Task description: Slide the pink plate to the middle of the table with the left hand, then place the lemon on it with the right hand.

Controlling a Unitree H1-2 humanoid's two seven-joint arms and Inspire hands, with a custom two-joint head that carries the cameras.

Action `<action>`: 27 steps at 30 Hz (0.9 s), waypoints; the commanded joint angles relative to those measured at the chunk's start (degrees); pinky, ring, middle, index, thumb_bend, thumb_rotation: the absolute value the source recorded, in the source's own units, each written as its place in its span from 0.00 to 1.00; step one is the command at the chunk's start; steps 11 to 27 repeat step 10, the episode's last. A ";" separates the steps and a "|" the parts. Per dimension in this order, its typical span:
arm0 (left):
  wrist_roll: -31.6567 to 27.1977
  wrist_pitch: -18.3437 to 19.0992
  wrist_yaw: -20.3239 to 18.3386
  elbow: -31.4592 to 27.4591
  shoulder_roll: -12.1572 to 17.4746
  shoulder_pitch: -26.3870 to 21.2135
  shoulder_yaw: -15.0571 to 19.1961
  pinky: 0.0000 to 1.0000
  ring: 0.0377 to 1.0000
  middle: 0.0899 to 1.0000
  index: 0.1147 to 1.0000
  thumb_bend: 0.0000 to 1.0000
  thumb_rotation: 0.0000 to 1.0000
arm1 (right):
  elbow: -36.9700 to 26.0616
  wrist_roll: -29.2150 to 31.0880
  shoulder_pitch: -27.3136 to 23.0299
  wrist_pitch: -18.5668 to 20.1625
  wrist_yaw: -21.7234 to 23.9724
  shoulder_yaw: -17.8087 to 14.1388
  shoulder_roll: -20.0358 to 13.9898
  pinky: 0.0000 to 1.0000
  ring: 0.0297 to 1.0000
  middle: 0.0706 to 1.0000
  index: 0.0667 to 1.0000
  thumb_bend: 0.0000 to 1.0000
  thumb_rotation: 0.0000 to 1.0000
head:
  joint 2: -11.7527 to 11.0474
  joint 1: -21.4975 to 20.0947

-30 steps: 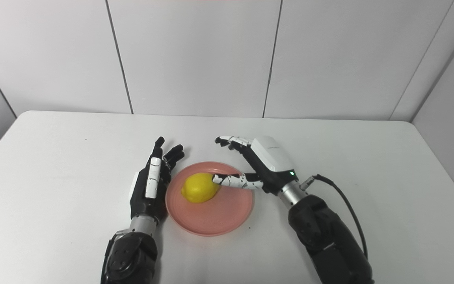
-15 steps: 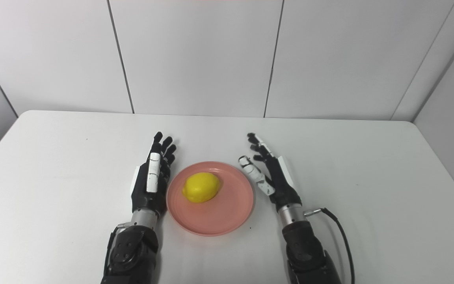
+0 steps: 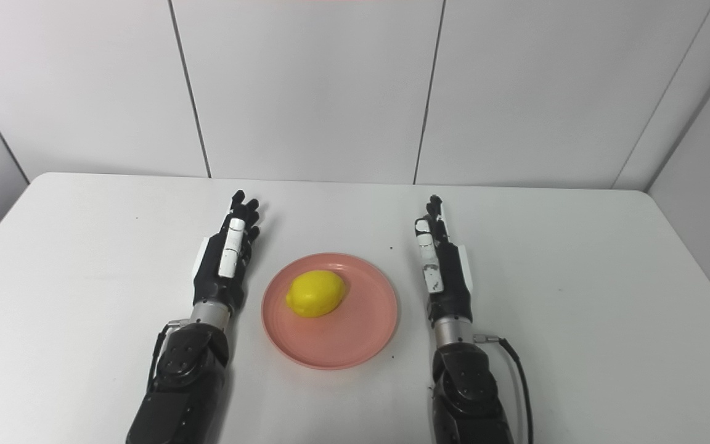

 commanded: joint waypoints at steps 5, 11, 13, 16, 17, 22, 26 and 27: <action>2.78 1.69 1.26 0.71 0.00 0.37 -0.34 1.00 1.00 0.98 0.99 0.89 0.87 | -0.82 1.81 0.02 0.45 0.09 0.24 1.14 1.00 0.99 1.00 1.00 0.78 1.00 | 0.18 -0.10; 4.10 1.64 1.15 0.47 0.07 0.92 -0.37 1.00 1.00 1.00 1.00 0.87 0.90 | -0.17 1.20 0.09 0.25 -0.21 0.72 1.09 1.00 0.98 1.00 1.00 0.79 1.00 | 0.21 -0.12; 4.10 1.64 1.15 0.47 0.07 0.92 -0.37 1.00 1.00 1.00 1.00 0.87 0.90 | -0.17 1.20 0.09 0.25 -0.21 0.72 1.09 1.00 0.98 1.00 1.00 0.79 1.00 | 0.21 -0.12; 4.10 1.64 1.15 0.47 0.07 0.92 -0.37 1.00 1.00 1.00 1.00 0.87 0.90 | -0.17 1.20 0.09 0.25 -0.21 0.72 1.09 1.00 0.98 1.00 1.00 0.79 1.00 | 0.21 -0.12; 4.10 1.64 1.15 0.47 0.07 0.92 -0.37 1.00 1.00 1.00 1.00 0.87 0.90 | -0.17 1.20 0.09 0.25 -0.21 0.72 1.09 1.00 0.98 1.00 1.00 0.79 1.00 | 0.21 -0.12; 4.10 1.64 1.15 0.47 0.07 0.92 -0.37 1.00 1.00 1.00 1.00 0.87 0.90 | -0.17 1.20 0.09 0.25 -0.21 0.72 1.09 1.00 0.98 1.00 1.00 0.79 1.00 | 0.21 -0.12; 4.10 1.64 1.15 0.47 0.07 0.92 -0.37 1.00 1.00 1.00 1.00 0.87 0.90 | -0.17 1.20 0.09 0.25 -0.21 0.72 1.09 1.00 0.98 1.00 1.00 0.79 1.00 | 0.21 -0.12; 4.10 1.64 1.15 0.47 0.07 0.92 -0.37 1.00 1.00 1.00 1.00 0.87 0.90 | -0.17 1.20 0.09 0.25 -0.21 0.72 1.09 1.00 0.98 1.00 1.00 0.79 1.00 | 0.21 -0.12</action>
